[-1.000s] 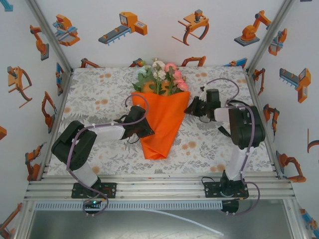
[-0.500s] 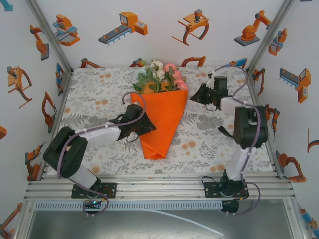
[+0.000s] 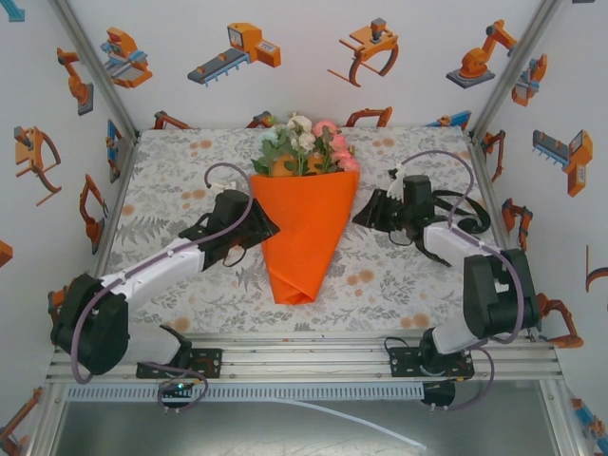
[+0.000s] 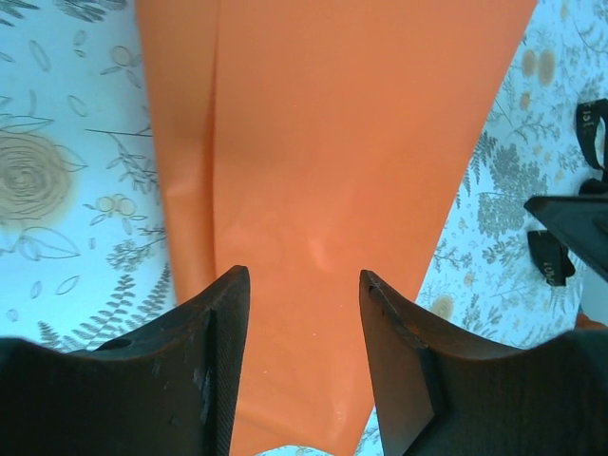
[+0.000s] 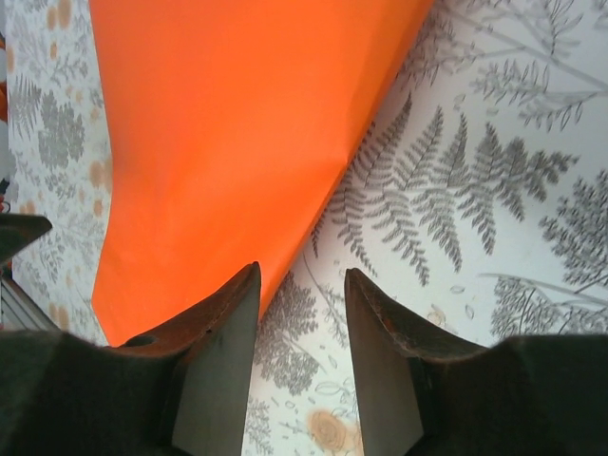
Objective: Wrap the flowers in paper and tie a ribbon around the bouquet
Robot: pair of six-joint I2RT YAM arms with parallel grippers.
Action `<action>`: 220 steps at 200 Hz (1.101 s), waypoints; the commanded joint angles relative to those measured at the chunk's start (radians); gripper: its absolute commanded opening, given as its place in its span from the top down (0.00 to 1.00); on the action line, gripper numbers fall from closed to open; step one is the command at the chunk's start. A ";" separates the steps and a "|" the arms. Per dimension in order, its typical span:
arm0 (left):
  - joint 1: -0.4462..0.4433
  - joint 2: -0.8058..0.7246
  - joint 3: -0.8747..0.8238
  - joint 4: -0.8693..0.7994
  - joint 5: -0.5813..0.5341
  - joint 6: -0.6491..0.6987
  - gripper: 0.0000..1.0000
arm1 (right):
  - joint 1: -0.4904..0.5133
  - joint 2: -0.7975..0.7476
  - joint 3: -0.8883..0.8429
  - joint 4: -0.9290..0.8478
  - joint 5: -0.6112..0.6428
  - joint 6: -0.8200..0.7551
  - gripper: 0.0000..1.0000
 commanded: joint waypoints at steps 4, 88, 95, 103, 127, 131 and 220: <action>0.030 -0.055 -0.019 -0.078 -0.065 0.042 0.50 | 0.028 -0.101 -0.029 -0.028 0.029 0.008 0.58; 0.046 -0.196 -0.097 0.277 0.367 0.272 0.40 | -0.191 -0.294 0.006 -0.346 0.518 -0.116 0.35; 0.026 -0.196 -0.093 0.295 0.395 0.294 0.39 | -0.229 -0.270 0.022 -0.364 0.514 -0.130 0.34; 0.004 -0.193 -0.084 0.300 0.416 0.323 0.37 | -0.268 -0.234 0.047 -0.394 0.500 -0.149 0.34; -0.064 -0.178 -0.075 0.326 0.466 0.382 0.31 | -0.329 -0.118 0.121 -0.496 0.494 -0.151 0.33; -0.071 -0.173 -0.075 0.332 0.473 0.384 0.31 | -0.332 -0.103 0.127 -0.505 0.499 -0.148 0.33; -0.088 -0.136 -0.092 0.330 0.465 0.391 0.24 | -0.325 0.080 0.147 -0.540 0.270 -0.105 0.62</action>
